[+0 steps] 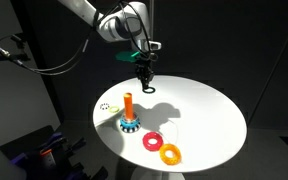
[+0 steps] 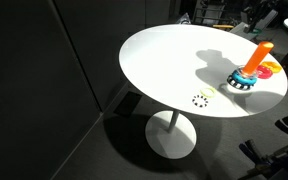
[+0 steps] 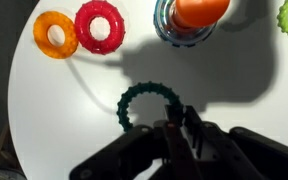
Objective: Place the dark green ring on the stack
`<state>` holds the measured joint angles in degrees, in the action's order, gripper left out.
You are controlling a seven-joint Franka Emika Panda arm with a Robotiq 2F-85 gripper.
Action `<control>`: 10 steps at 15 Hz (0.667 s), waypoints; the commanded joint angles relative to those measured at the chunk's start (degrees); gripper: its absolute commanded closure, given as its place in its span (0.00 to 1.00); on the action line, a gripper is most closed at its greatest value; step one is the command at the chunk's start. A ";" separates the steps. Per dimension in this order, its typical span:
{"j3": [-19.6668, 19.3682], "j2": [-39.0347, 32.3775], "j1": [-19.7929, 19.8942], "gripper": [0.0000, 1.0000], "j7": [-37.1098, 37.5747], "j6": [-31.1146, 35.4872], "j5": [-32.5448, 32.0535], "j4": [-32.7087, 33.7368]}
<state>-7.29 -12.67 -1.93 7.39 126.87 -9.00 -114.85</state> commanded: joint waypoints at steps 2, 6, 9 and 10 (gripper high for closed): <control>1.78 6.34 1.84 0.95 -4.37 -2.55 -0.25 -4.87; 2.25 10.19 2.40 0.95 -7.57 -2.89 -0.28 -8.57; 2.53 12.69 2.57 0.95 -9.65 -2.44 -0.35 -11.46; 2.68 13.41 2.60 0.95 -10.51 -2.08 -0.15 -12.45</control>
<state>-5.78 -3.03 -0.54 -0.31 124.82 -9.00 -123.80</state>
